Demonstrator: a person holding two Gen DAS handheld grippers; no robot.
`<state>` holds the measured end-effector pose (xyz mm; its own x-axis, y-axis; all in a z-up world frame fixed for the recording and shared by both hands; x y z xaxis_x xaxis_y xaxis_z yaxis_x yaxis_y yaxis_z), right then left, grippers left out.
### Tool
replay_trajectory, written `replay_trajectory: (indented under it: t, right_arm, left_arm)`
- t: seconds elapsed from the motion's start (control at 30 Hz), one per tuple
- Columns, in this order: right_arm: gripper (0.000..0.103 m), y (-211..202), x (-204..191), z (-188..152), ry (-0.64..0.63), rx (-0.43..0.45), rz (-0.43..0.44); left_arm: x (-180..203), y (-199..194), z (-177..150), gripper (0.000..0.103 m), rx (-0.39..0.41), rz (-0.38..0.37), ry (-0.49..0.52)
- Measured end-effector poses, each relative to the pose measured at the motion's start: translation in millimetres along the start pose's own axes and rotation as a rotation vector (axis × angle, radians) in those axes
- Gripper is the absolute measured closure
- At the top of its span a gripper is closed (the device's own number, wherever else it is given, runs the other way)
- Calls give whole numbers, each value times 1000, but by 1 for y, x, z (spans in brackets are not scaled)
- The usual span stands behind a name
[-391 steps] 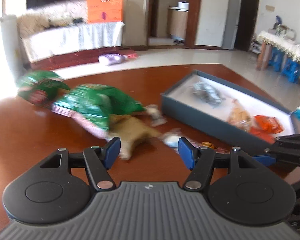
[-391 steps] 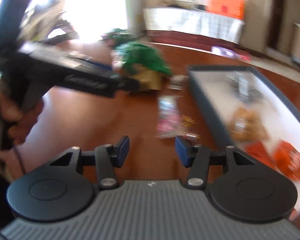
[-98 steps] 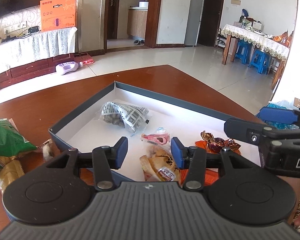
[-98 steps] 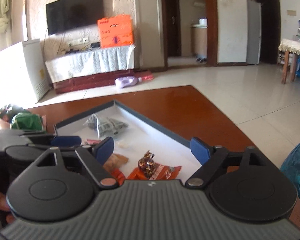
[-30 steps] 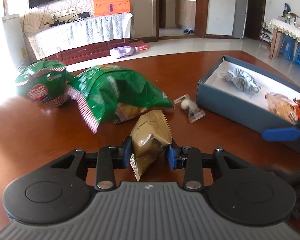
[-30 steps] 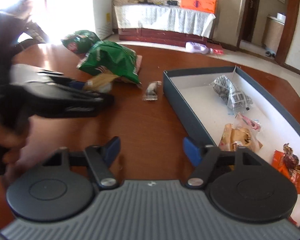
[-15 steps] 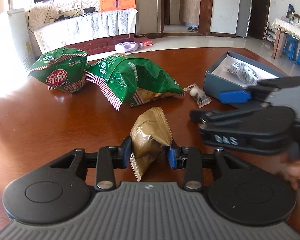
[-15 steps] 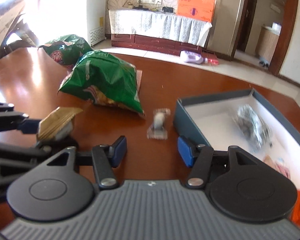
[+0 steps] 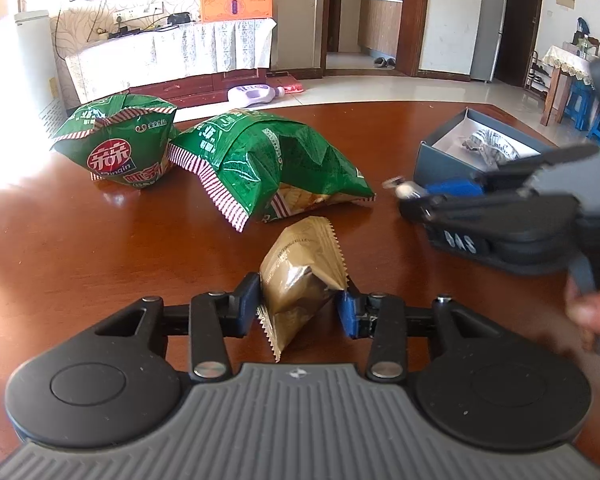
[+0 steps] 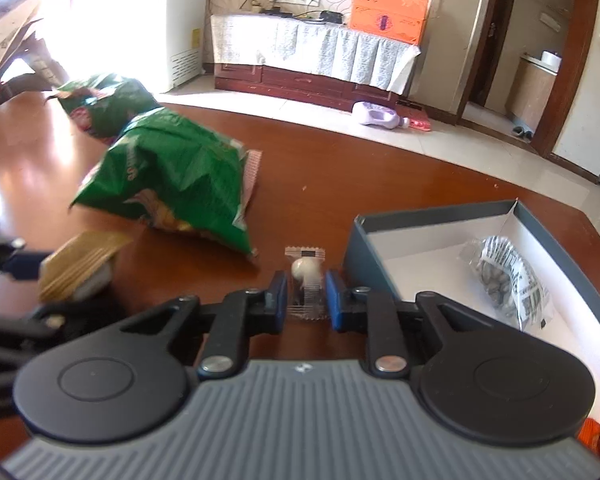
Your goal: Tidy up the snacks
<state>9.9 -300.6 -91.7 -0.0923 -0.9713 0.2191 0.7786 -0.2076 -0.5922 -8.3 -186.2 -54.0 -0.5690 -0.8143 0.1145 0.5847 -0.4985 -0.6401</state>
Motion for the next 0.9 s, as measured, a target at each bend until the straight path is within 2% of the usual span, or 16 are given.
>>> replay_trajectory:
  t: [0.1,0.2,0.33,0.43,0.57,0.7,0.9]
  right_arm:
    - [80,-14,-3,-9,0,-14,23]
    - [80,-33,-9,-22,-29,-28,36]
    - [80,-57,-12,-39,-65,-41,46]
    - [80,-77,-12,-51,-54,-51,73]
    - [80,-95,-17,-64,-66,-56,94]
    - [80,-111,-23,-67,-58,-43,111]
    - [80,-137,-20,-73,-38,-9,129]
  left_arm:
    - [4,0,-2,55,6,10,11]
    - [6,2,-1,48,15,22,10]
    - [10,3,-1,47,19,24,4]
    - [17,1,-3,55,23,23,12]
    - [29,-7,-10,62,22,46,40]
    - [35,-23,-22,63,30,80,35]
    - [47,-49,-31,65,73,84,6]
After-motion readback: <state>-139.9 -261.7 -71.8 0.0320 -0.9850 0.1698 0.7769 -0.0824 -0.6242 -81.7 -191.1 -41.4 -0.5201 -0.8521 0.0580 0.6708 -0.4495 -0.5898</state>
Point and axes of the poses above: each gripper's, at about its wrist camera, not at the fingertips, and y roughly the way its jaws point, x to its right, z to its top, the point moved 9 cm from there along y, roughly the way its jaws point, and after that the axes turned 9 degrees about -z, right-handed, at the moved point
